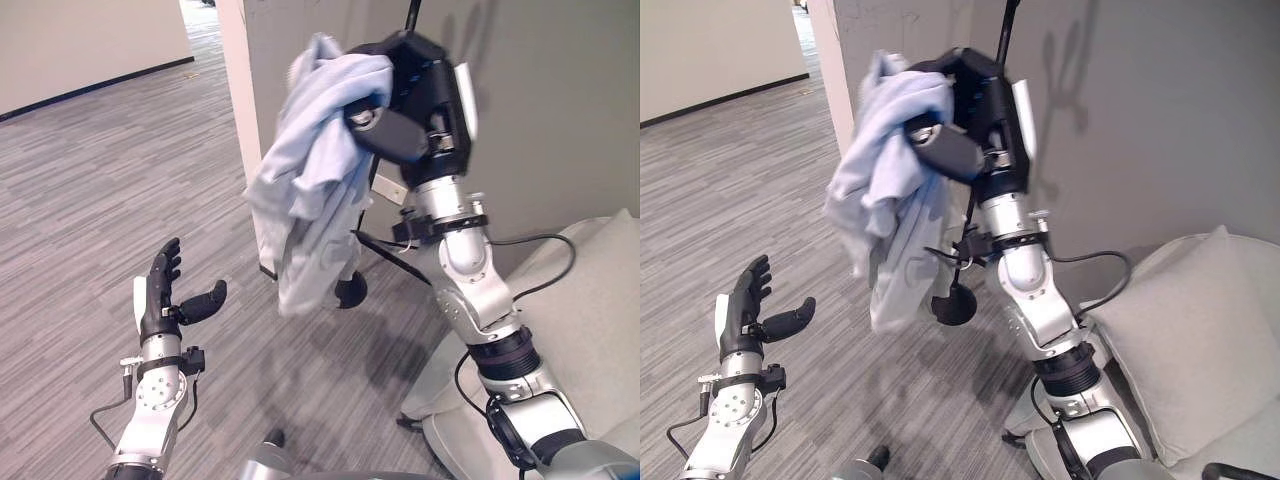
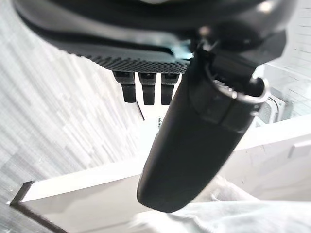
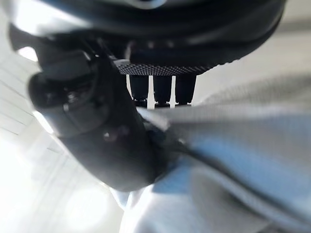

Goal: Hang the clothes on the sofa on the clothes rack.

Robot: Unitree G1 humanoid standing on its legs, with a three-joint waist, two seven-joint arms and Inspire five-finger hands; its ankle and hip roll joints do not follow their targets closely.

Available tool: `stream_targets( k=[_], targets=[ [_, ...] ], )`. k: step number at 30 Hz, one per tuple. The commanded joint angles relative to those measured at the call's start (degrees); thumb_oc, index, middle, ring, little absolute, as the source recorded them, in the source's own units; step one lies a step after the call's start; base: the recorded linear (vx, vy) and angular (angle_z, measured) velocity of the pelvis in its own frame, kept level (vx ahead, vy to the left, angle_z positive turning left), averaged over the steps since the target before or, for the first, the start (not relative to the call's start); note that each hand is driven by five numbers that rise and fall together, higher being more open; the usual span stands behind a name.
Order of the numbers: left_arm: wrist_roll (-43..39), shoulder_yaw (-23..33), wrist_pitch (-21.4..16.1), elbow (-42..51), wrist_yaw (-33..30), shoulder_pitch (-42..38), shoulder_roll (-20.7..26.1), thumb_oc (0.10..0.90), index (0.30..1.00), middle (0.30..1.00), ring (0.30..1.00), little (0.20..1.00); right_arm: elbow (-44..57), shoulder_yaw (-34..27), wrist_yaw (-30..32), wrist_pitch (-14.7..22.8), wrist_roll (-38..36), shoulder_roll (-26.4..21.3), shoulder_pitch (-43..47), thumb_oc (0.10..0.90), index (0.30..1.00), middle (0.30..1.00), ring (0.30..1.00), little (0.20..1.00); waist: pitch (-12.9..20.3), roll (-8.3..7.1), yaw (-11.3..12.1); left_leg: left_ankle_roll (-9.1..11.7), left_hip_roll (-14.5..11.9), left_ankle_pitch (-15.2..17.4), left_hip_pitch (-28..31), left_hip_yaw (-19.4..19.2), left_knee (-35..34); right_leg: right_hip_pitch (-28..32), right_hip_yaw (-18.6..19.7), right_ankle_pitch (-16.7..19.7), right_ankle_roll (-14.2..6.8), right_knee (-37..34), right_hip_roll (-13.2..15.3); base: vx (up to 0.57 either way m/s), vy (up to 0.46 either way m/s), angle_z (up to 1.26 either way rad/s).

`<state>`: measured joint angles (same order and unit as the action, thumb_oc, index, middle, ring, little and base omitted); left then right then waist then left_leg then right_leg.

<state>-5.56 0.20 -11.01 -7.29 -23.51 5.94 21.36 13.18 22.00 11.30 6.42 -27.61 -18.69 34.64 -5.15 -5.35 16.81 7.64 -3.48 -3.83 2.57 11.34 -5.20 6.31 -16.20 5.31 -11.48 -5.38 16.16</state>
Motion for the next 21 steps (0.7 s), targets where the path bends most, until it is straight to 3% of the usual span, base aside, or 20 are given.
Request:
stream_targets(
  k=[1,6,7,13,14,15,21],
  targets=[
    [3.85,-1.65,-5.99,1.11,-3.45,-9.69,4.75,0.800,0.900,0.900,0.900,0.900,8.17,-1.90,-3.38,10.41,-7.10,1.03,8.51,0.400,0.300,0.300,0.300,0.300,6.24,-2.49,-1.32,-3.89,3.15,8.07,2.08,-0.46,0.20,1.17,2.41,2.10,-1.73,0.89,5.03,-0.01,0.004,-0.17],
    [-5.54,-5.59,-7.72,1.51,-1.54,-15.93,0.98,0.800,0.900,0.900,0.900,0.900,9.51,2.33,-4.85,10.06,-9.32,3.13,8.93,0.400,0.300,0.300,0.300,0.300,6.22,-2.58,-2.97,-3.95,3.05,8.20,2.58,-1.40,0.20,0.81,3.36,2.50,-1.81,1.06,5.26,-0.01,0.000,-0.08],
    [-10.41,-8.59,-8.72,2.96,0.27,-17.66,-1.56,0.800,0.900,0.900,0.900,0.900,9.19,3.29,-4.94,10.14,-10.21,4.43,9.24,0.400,0.300,0.300,0.300,0.300,6.23,-2.63,-3.66,-4.06,3.03,8.32,2.81,-1.62,0.20,0.78,3.89,2.65,-1.80,1.04,5.34,-0.01,-0.006,-0.17],
    [-17.07,-16.70,-8.61,1.11,3.40,-22.08,-5.55,0.800,0.900,0.900,0.900,0.900,8.10,5.53,-4.44,10.32,-12.43,6.33,10.59,0.400,0.300,0.300,0.300,0.300,6.02,-2.76,-5.22,-4.43,3.00,8.48,3.32,-2.26,0.20,0.33,5.24,2.97,-1.66,1.19,5.22,-0.01,0.002,-0.14],
    [-20.06,-18.25,-8.70,1.84,5.00,-22.37,-6.10,0.474,0.411,0.411,0.411,0.411,7.78,5.90,-4.28,10.14,-12.32,6.34,10.53,0.400,0.300,0.300,0.300,0.300,5.98,-2.80,-5.67,-4.56,3.00,8.51,3.45,-2.39,0.20,0.21,5.56,2.97,-1.64,1.26,5.21,0.00,0.007,-0.19],
    [-21.25,-18.61,-8.66,2.31,5.56,-22.47,-6.26,0.400,0.300,0.300,0.300,0.300,7.74,6.04,-4.27,10.09,-12.35,6.39,10.40,0.400,0.300,0.300,0.300,0.300,5.99,-2.81,-5.80,-4.62,2.99,8.55,3.53,-2.50,0.20,0.21,5.69,3.00,-1.68,1.28,5.24,0.00,0.014,-0.11],
    [-26.34,-16.39,-9.19,4.32,6.27,-21.01,-6.79,0.400,0.300,0.300,0.300,0.300,7.60,5.76,-4.08,9.70,-11.83,5.79,9.10,0.400,0.300,0.300,0.300,0.300,5.89,-2.90,-5.87,-4.91,3.11,8.71,3.83,-2.54,0.20,0.25,6.14,2.96,-1.69,1.24,5.32,0.00,0.009,-0.05]
  ],
)
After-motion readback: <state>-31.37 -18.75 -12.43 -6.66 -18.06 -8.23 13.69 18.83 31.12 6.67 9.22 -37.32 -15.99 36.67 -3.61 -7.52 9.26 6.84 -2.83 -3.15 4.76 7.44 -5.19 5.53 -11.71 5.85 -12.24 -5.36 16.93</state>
